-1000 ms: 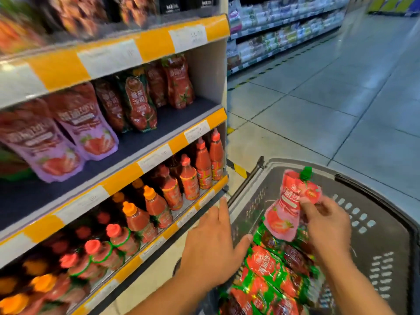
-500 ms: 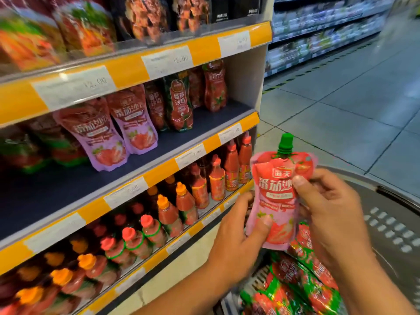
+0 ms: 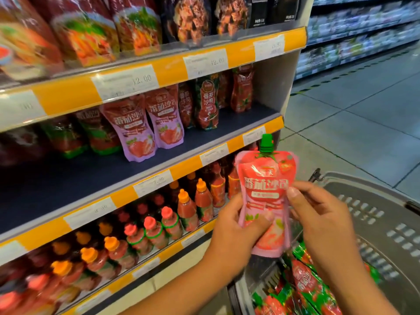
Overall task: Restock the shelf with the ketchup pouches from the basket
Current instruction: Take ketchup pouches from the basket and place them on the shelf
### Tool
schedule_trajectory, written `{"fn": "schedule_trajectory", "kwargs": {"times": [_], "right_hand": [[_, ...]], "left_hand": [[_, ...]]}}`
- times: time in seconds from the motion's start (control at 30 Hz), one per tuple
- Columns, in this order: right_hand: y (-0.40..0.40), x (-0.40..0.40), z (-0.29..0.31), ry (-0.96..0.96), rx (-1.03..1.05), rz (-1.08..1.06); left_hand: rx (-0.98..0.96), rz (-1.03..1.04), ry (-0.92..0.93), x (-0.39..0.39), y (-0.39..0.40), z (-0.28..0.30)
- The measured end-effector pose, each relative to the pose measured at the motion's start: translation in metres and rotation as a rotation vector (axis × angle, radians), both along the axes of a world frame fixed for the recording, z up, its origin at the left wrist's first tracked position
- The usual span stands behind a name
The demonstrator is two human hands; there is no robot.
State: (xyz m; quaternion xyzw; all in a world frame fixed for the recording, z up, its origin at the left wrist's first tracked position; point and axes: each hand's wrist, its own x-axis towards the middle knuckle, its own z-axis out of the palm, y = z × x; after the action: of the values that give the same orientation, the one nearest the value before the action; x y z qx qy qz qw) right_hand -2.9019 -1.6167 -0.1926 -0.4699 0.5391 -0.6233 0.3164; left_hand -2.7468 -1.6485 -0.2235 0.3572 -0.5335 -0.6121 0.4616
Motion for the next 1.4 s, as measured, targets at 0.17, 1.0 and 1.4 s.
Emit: {"fn": "schedule_trajectory", "kwargs": {"times": [0.17, 1.0, 1.4], "right_hand": [[0.006, 0.021, -0.040, 0.635, 0.221, 0.232], [-0.004, 0.050, -0.117, 1.103, 0.095, 0.112], [-0.006, 0.050, -0.120, 1.084, 0.070, 0.097]], "left_hand": [[0.035, 0.189, 0.019, 0.045, -0.034, 0.018], [-0.065, 0.756, -0.273, 0.154, -0.170, 0.064], [-0.110, 0.705, -0.515, 0.161, -0.167, 0.052]]}}
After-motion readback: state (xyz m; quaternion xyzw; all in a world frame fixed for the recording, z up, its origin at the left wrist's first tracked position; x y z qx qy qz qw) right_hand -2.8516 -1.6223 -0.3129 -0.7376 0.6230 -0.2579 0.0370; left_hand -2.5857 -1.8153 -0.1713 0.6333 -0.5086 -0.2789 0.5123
